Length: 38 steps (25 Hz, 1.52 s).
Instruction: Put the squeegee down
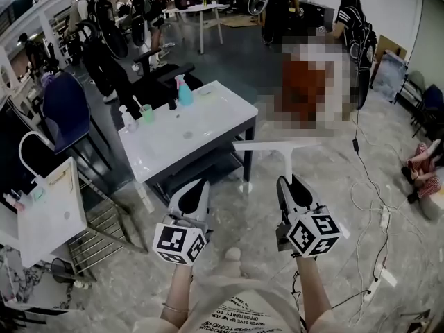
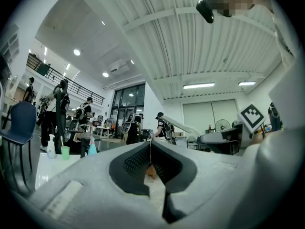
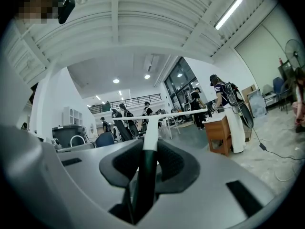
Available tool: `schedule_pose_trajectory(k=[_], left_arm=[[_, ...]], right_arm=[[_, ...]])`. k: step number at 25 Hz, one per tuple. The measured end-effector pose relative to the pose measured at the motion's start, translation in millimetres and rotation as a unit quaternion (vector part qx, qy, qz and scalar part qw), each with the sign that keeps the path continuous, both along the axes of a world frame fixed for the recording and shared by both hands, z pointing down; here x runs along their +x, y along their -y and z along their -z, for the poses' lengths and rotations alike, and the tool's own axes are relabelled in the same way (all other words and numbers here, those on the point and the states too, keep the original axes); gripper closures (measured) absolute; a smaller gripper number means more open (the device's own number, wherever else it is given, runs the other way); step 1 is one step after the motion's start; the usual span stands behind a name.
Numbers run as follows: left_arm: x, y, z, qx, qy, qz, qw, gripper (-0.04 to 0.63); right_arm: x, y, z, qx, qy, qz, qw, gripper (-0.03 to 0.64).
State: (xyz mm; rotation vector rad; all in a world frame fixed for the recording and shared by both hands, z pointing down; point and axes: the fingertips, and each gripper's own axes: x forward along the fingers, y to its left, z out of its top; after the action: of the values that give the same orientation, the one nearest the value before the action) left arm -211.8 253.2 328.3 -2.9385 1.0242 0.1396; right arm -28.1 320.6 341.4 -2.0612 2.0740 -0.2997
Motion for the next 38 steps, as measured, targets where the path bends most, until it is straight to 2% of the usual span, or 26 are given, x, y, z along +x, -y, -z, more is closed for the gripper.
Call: schedule_pose_trajectory(k=[9,16,24,31,38], left_arm=[[36,41,-13,-0.008,0.003,-0.009,0.9999,0.572],[60,103,-30,-0.029,0.000,0.002,0.9996,0.572],[104,170,-26,-0.034,0.000,-0.003,0.9994,0.572],[128,232,-26,-0.042,-0.001,0.006,0.9991,0.572],[145,270,-35,-0.050,0.001,0.004,0.9987,0.572]], right_arm=[[33,38,-18,-0.013,0.009,-0.007,1.000,0.522],[54,94,-31,-0.028,0.015,0.005,0.999,0.522],[90,165,-29,-0.031,0.020,0.014,0.999,0.522],[112,231,-32,-0.041,0.025,0.027,0.998,0.522],[126,272,-34,-0.042,0.020,0.031,0.998,0.522]])
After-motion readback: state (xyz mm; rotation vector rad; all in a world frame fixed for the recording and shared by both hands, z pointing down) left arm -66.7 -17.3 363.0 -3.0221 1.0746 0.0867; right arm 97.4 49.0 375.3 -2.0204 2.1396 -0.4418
